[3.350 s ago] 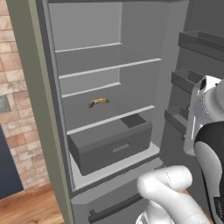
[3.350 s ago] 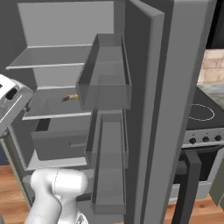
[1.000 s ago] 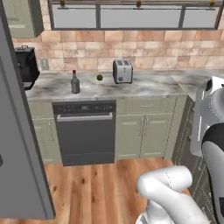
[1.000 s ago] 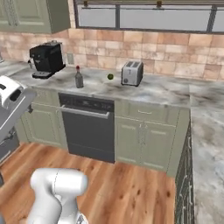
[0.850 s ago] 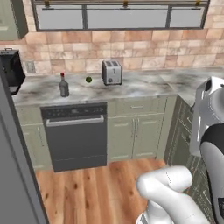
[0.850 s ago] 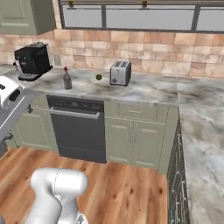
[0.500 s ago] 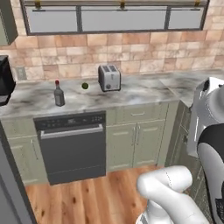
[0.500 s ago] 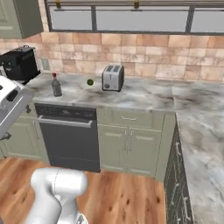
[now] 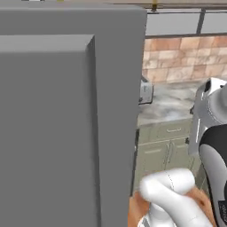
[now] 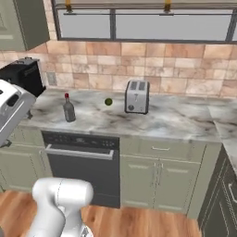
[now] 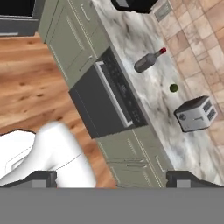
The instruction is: Place the liquor on the top shelf of the fridge to keep it out of children's reach, and place the banana and lime on lower shelves for easy access.
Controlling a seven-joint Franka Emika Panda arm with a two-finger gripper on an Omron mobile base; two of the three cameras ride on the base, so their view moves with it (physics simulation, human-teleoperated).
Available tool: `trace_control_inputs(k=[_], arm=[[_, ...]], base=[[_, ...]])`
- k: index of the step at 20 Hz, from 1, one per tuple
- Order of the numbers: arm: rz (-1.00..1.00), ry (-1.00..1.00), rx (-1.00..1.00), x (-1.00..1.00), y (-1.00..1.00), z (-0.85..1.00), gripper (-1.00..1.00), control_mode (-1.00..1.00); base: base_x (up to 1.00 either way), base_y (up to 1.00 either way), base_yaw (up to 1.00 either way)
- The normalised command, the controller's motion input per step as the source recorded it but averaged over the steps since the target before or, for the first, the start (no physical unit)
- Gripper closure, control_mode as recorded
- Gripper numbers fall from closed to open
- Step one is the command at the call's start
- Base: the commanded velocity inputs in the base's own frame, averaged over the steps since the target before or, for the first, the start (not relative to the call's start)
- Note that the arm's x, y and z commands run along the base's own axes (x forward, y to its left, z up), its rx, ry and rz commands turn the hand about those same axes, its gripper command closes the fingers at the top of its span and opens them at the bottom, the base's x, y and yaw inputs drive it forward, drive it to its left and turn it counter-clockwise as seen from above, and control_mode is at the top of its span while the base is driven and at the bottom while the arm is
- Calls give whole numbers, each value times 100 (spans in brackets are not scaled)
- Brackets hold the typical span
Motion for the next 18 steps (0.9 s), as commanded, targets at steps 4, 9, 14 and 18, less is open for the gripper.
trace_control_inputs(k=[4, 9, 14, 18], arm=[[0, 0, 0, 0, 0, 0, -100, 100], [0, 0, 0, 0, 0, 0, -100, 100], [0, 0, 0, 0, 0, 0, -100, 100], [-3, 0, 4, 36, -3, -21, -100, -100]], base=[[77, 70, -7], [70, 58, -6], [67, 27, -7], [14, 0, -2]])
